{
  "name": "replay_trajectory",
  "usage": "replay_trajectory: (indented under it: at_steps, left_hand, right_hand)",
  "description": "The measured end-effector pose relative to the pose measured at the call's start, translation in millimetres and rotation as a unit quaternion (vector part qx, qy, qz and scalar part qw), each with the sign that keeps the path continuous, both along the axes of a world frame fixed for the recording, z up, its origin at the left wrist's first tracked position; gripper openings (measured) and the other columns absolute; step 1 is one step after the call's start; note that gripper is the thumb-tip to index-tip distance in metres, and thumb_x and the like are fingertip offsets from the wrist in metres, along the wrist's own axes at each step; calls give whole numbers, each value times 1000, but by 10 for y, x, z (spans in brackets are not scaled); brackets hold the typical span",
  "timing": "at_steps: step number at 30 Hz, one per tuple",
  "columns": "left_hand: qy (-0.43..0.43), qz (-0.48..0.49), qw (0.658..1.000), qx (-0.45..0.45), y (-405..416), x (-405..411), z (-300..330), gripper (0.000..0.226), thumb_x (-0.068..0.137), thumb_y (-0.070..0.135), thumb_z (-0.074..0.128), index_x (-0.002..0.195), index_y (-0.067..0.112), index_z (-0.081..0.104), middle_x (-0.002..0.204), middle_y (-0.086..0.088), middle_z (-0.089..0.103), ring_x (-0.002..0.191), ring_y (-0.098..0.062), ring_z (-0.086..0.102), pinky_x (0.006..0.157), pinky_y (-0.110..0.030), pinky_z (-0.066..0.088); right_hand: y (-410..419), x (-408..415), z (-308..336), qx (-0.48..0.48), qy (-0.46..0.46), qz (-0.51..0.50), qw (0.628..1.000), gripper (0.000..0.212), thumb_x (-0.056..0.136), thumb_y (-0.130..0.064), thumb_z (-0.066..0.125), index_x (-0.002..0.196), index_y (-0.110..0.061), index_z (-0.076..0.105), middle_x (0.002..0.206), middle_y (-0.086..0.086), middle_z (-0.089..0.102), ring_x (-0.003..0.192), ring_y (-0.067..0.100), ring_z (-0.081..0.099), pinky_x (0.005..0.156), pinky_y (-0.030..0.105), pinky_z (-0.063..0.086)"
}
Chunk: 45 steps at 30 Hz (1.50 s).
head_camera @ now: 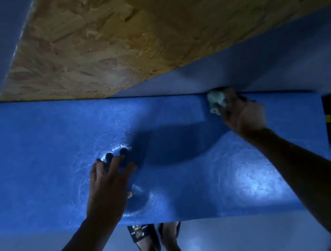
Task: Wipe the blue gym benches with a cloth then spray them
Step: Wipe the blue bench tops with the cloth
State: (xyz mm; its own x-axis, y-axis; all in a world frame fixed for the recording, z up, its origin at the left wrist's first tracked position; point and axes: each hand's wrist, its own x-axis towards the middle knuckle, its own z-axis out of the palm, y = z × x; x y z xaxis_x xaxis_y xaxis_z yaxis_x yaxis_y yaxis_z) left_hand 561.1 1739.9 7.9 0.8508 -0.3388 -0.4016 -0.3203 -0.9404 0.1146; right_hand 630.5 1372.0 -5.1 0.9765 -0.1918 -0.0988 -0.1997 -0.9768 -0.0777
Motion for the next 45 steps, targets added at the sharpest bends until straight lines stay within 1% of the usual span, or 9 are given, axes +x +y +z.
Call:
replay_trajectory:
  at_steps: [7,13,16,22,28,34,39,42,45]
  left_hand:
    - [2,-12,1000,10,21,-20,-28,84,40,34,94,117,29,60,129,-4,53,96,-37,47,94,-52,43]
    - [-8,-5,1000,3,2,-41,38,85,35,28,95,113,29,61,131,-2,53,93,-36,48,94,-51,44]
    - [-4,-5,1000,8,-18,-21,47,84,35,29,94,111,29,60,131,-2,51,90,-34,47,92,-49,43]
    - [9,-10,1000,1,13,22,13,83,33,28,93,109,29,61,124,-3,54,89,-34,47,89,-50,43]
    - [6,-34,999,-32,109,49,-66,78,38,26,87,111,30,60,124,-5,54,92,-34,46,89,-47,41]
    - [21,-52,998,-42,213,78,-74,76,44,37,84,115,34,59,127,-2,53,99,-35,47,96,-48,38]
    - [9,-116,990,-81,490,235,-52,86,45,45,89,125,34,60,133,-2,57,110,-33,52,109,-51,28]
    - [-53,-126,985,-102,918,491,19,86,54,39,87,134,26,58,141,-9,53,118,-38,52,107,-55,33]
    - [-66,-86,993,-40,1413,751,68,104,47,41,93,140,24,52,149,-14,43,125,-42,47,104,-58,35]
  right_hand:
    - [727,-74,-62,181,-16,-335,925,44,87,-44,60,122,-21,48,107,13,67,97,39,63,74,41,47]
    - [1353,159,-53,118,62,-32,991,54,90,-41,54,137,-18,39,107,10,66,94,35,63,74,38,47]
    - [926,148,-26,106,3,45,993,51,89,-47,53,129,-15,51,95,14,68,79,39,66,65,41,50]
    - [-254,-178,84,115,40,-203,972,56,86,-54,58,128,-24,37,104,23,65,91,45,61,72,43,47]
    - [410,-98,-39,162,-28,-390,906,52,83,-55,58,119,-18,50,111,17,64,102,40,60,77,41,45]
    - [1704,296,-59,193,25,-265,944,59,86,-52,59,133,-19,45,117,10,63,104,33,61,81,37,46]
    - [1207,183,115,176,44,-151,972,49,81,-45,69,122,-22,58,111,14,67,99,37,63,78,39,50]
    - [741,59,212,158,20,-251,955,62,70,-56,72,117,-18,62,114,14,68,104,33,64,78,35,49]
    - [814,48,181,114,18,-354,928,67,74,-62,54,120,-14,54,115,21,63,107,39,60,81,41,47]
